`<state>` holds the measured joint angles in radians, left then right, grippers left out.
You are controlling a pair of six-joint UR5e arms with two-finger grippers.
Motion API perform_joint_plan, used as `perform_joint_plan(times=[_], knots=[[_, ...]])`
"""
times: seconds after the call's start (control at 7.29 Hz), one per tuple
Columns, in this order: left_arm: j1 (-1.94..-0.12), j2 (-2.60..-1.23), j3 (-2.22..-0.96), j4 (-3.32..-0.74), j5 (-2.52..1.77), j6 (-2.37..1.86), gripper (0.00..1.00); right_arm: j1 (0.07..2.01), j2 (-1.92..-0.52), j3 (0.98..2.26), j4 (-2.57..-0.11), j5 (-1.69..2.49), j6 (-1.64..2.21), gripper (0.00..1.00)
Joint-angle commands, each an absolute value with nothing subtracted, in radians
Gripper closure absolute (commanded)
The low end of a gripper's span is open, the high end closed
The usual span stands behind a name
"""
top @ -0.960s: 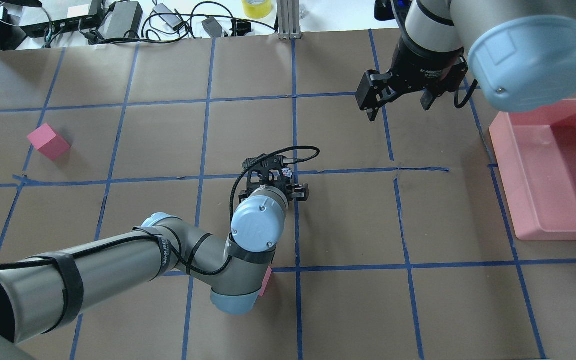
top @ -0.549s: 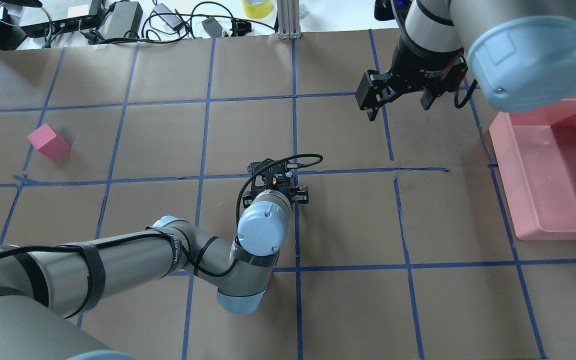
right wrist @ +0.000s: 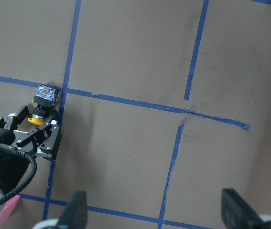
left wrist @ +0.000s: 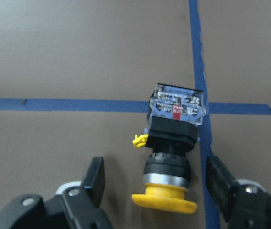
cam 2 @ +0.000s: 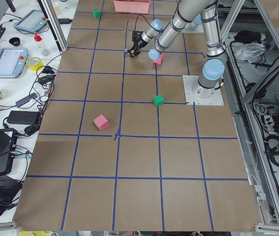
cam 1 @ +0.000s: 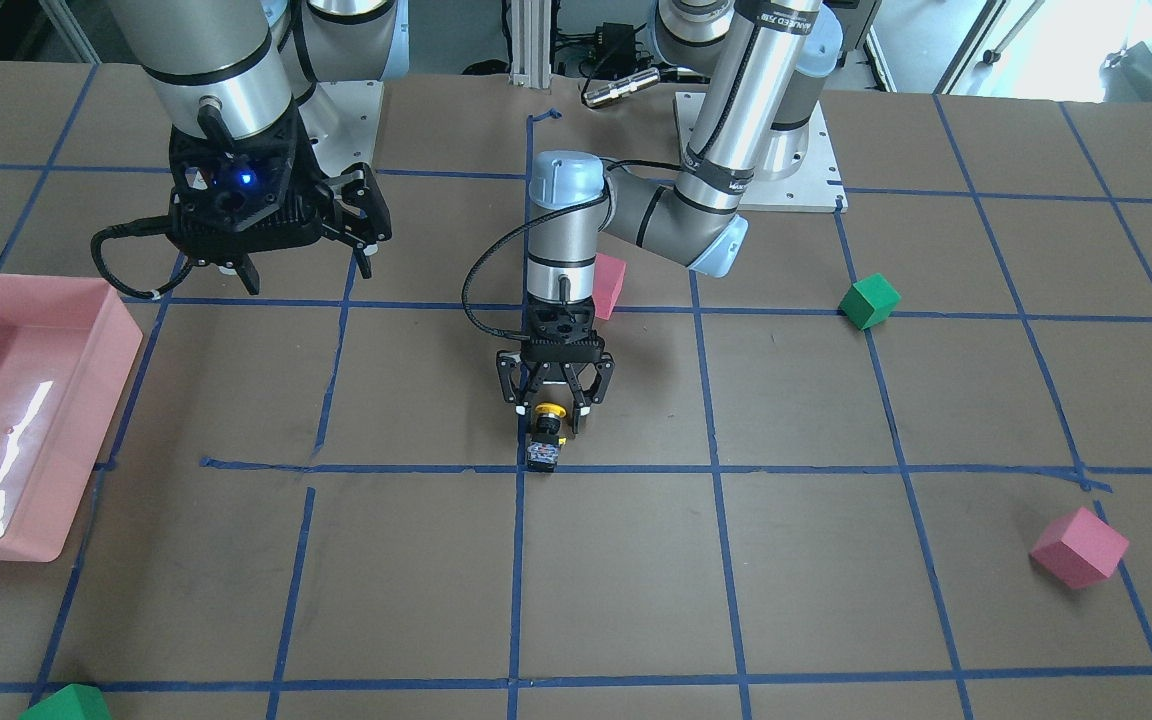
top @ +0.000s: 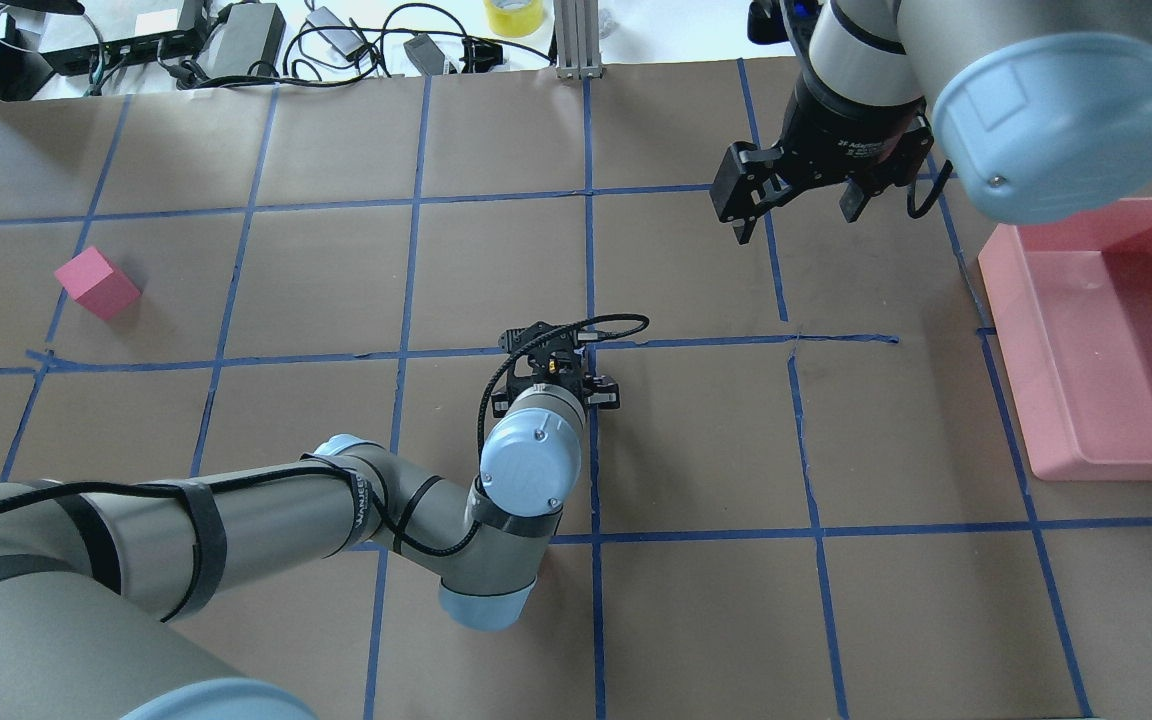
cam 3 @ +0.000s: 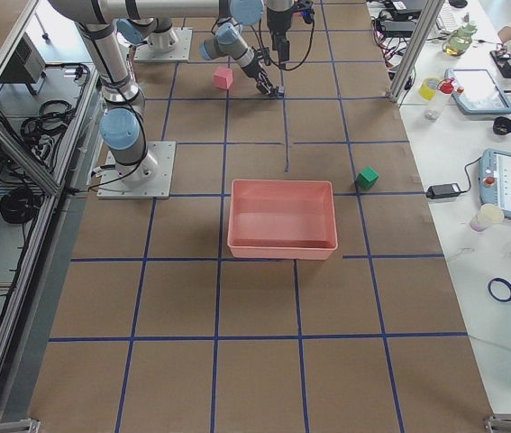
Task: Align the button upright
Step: 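Lift the switch with the left gripper and rotate it yellow cap up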
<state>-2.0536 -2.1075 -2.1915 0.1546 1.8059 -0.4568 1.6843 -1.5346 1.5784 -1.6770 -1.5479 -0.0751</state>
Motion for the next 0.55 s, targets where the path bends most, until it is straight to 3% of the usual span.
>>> perform_joint_plan(times=[0.0,0.14,0.41], knots=[[-2.056,-2.096,-2.191,0.146,1.804,-0.446,0.86,1.684,-1.534,1.578,-1.678,-1.548,-0.075,0.00],[-2.054,-2.077,-2.184,0.140,1.804,-0.442,1.00,1.684,-1.534,1.578,-1.678,-1.549,-0.077,0.00],[-2.048,-2.024,-2.099,-0.052,1.815,-0.433,1.00,1.684,-1.536,1.578,-1.678,-1.549,-0.077,0.00]])
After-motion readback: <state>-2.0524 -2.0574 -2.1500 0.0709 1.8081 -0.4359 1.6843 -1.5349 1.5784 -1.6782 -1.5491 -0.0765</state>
